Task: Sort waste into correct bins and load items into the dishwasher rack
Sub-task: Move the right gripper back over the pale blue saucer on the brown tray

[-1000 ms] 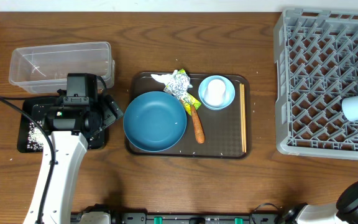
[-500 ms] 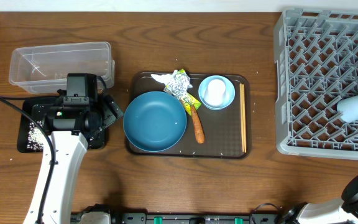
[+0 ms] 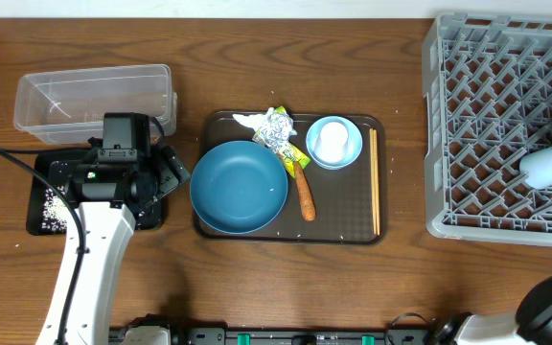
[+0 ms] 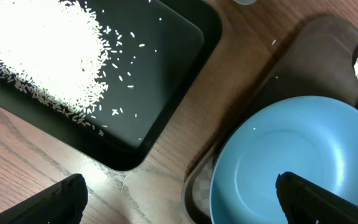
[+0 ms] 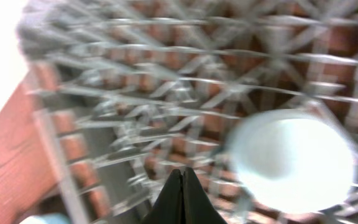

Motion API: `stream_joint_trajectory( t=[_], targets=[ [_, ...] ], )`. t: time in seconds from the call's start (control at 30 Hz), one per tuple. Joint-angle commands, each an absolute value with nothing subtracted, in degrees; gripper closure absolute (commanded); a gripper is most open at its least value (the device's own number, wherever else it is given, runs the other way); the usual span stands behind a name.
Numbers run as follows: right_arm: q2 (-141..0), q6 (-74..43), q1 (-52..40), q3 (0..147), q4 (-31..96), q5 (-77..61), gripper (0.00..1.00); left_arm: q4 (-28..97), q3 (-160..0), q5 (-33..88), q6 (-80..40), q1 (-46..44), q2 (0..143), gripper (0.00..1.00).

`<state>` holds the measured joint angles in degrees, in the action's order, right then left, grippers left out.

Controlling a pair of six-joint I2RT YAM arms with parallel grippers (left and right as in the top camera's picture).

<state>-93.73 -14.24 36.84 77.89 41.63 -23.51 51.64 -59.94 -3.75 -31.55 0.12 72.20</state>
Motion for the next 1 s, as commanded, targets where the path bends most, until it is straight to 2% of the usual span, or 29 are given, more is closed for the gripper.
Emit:
stream_joint_trajectory(
  t=[0.0, 0.1, 0.17, 0.2, 0.23, 0.3, 0.33, 0.5, 0.67, 0.97],
  targets=[
    [-89.2, -14.1, 32.2, 78.3, 41.6, -30.4, 0.98, 51.8, -61.3, -3.8, -32.0, 0.4, 71.5, 0.0],
    [-87.7, -14.1, 25.7, 78.3, 41.8, -31.1, 0.96, 51.8, -61.3, -3.8, -32.0, 0.4, 71.5, 0.0],
    [-87.6, -14.1, 20.2, 78.3, 41.7, -31.1, 0.88, 51.8, -61.3, -3.9, -32.0, 0.4, 71.5, 0.0],
    [-87.7, -14.1, 17.3, 78.3, 41.5, -30.9, 0.78, 51.8, -61.3, -3.9, -32.0, 0.4, 71.5, 0.0],
    [-87.9, -14.1, 13.7, 78.3, 41.1, -30.0, 0.63, 51.8, -61.3, -3.9, -32.0, 0.4, 71.5, 0.0],
    [-88.4, -14.1, 7.6, 78.3, 40.1, -26.7, 0.4, 51.8, -61.3, -3.9, -32.0, 0.4, 71.5, 0.0],
    [-88.9, -14.1, 4.3, 78.3, 39.4, -24.2, 0.32, 51.8, -61.3, -3.8, -32.0, 0.4, 71.5, 0.0],
    [-92.4, -14.1, -11.3, 78.3, 35.0, -10.3, 0.13, 51.8, -61.3, -3.9, -32.0, 0.4, 71.5, 0.0],
    [-98.9, -15.6, -22.3, 78.3, 30.0, 1.0, 0.09, 51.8, -61.3, -3.8, -32.0, 0.4, 71.5, 0.0],
    [-106.2, -16.7, -27.0, 78.3, 26.7, 5.0, 0.09, 51.8, -61.3, -3.8, -32.0, 0.4, 71.5, 0.0]
  ],
)
